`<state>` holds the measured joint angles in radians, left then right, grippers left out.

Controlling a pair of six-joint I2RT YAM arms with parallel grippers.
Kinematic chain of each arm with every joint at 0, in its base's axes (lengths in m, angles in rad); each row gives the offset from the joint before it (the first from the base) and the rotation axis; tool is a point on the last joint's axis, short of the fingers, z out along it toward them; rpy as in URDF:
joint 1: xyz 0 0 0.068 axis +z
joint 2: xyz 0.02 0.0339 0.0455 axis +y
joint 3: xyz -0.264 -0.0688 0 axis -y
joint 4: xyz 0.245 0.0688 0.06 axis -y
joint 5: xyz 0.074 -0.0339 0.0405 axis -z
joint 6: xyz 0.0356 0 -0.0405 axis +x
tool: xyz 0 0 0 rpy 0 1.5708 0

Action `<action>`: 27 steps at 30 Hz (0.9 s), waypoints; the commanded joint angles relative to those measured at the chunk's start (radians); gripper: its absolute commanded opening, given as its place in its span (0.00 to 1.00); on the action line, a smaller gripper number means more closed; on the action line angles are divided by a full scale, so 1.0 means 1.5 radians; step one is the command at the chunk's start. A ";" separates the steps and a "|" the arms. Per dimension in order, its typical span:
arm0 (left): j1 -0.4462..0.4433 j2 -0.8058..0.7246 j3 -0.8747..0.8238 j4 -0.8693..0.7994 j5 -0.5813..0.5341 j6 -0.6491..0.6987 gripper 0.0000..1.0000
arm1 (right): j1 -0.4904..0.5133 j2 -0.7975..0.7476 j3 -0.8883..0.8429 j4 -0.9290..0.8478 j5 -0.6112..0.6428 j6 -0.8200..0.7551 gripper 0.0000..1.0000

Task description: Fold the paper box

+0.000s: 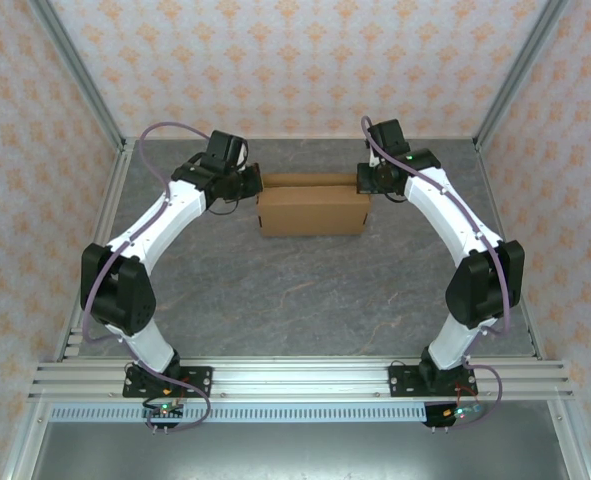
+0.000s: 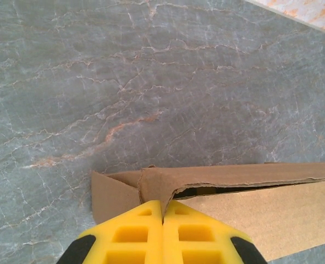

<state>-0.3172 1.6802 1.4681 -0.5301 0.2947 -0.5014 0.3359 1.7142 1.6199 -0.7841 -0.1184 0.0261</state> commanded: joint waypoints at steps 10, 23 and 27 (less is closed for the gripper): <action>-0.016 -0.018 -0.025 -0.034 -0.040 0.066 0.00 | 0.009 0.018 -0.019 -0.040 0.009 0.008 0.02; -0.005 -0.024 -0.054 -0.042 -0.065 0.093 0.00 | 0.009 0.013 -0.024 -0.042 0.016 0.004 0.01; -0.007 -0.031 -0.070 -0.035 -0.093 0.091 0.00 | 0.009 0.014 -0.023 -0.045 0.023 -0.001 0.01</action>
<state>-0.3325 1.6421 1.4101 -0.4984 0.2340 -0.3824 0.3382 1.7142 1.6176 -0.7837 -0.1059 0.0292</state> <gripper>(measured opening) 0.051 0.039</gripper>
